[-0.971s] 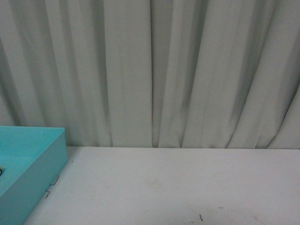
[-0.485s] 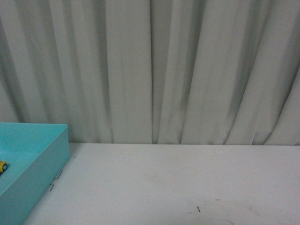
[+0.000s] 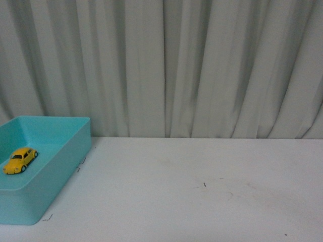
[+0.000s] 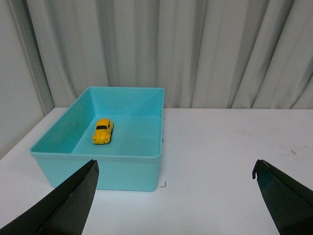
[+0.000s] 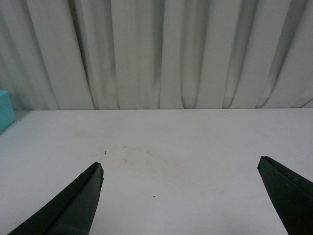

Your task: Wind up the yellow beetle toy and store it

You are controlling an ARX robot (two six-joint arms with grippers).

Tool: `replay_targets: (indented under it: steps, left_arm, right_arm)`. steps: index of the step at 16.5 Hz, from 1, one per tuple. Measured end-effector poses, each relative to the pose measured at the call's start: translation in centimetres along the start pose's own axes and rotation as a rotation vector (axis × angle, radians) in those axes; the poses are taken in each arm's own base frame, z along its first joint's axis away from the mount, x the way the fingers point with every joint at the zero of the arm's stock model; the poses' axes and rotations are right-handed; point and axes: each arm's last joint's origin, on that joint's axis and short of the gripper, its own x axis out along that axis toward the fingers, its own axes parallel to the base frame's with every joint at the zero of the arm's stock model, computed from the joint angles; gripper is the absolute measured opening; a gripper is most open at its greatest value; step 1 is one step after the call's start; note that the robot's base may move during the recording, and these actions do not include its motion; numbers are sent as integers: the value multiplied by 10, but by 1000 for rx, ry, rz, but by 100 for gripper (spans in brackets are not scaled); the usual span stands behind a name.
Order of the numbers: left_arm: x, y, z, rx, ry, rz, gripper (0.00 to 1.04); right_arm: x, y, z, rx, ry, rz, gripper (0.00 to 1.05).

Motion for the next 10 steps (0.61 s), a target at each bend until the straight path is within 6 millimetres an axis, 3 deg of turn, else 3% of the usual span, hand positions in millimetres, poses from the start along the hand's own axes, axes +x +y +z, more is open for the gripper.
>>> replay_targets:
  steps: [10]
  left_arm:
    - [0,0,0,0,-2,0,98]
  right_arm:
    - [0,0,0,0,-3,0,98]
